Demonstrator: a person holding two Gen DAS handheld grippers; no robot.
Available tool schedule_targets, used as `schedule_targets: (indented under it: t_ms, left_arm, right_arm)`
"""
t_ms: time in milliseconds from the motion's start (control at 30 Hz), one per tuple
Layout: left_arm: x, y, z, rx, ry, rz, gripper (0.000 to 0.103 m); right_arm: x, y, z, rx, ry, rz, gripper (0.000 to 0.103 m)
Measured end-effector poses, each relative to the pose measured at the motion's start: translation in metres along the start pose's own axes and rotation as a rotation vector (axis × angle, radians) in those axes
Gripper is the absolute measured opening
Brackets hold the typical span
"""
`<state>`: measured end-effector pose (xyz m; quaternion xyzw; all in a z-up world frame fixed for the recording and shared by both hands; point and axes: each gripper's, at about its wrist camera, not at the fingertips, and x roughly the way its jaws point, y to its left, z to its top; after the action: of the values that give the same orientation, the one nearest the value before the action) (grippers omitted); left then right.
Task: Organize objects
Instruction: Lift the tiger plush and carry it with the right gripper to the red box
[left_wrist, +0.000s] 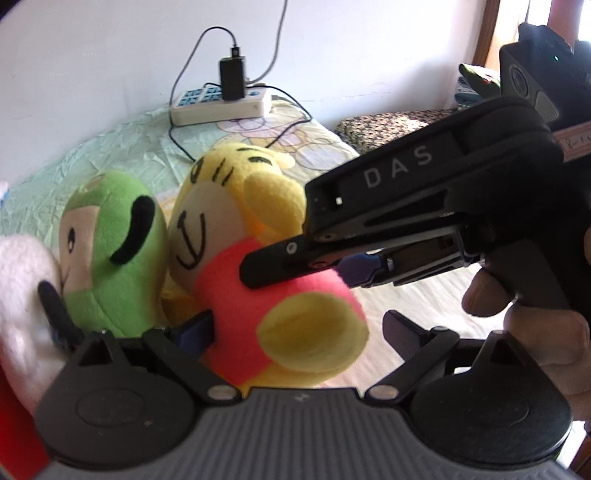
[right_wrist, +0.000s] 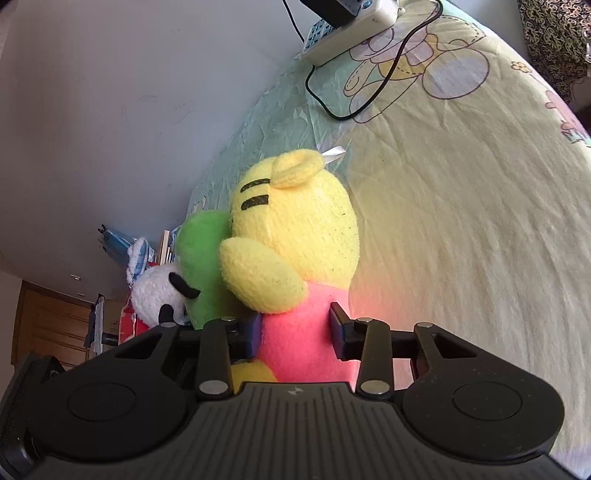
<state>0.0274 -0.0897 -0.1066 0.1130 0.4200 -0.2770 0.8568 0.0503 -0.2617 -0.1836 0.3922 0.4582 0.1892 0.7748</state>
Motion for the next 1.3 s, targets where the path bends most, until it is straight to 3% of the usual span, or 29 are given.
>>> schedule_targets:
  t_ms: [367,500,733,867,1033,1100,1300]
  left_arm:
    - [-0.026,-0.050,-0.024,0.043,0.035,-0.183,0.097]
    - [-0.036,-0.065,-0.036,0.066,0.039,-0.236,0.099]
    - [-0.041,-0.036,-0.032,-0.066,0.030,-0.340,0.100]
    - [-0.032,-0.022,-0.025,-0.135,0.045,-0.332,0.101]
    - [-0.008,-0.012,-0.021,-0.218,0.080,-0.395,0.102]
    - [0.000,-0.010,-0.022,-0.237,0.099,-0.384,0.102]
    - [0.003,-0.009,-0.023,-0.255,0.094,-0.382,0.101]
  right_arm:
    - [-0.066,-0.024,-0.052,0.075,-0.015,-0.041,0.040]
    - [-0.083,-0.030,-0.067,0.070,-0.034,-0.072,0.046]
    - [-0.087,-0.034,-0.061,0.025,-0.079,-0.087,0.056]
    - [-0.082,-0.037,-0.053,0.021,-0.101,-0.092,0.061]
    - [-0.076,-0.041,-0.053,0.040,-0.083,-0.070,0.066]
    - [-0.070,-0.044,-0.054,0.057,-0.064,-0.052,0.067]
    - [-0.068,-0.038,-0.060,0.051,-0.051,-0.010,0.057]
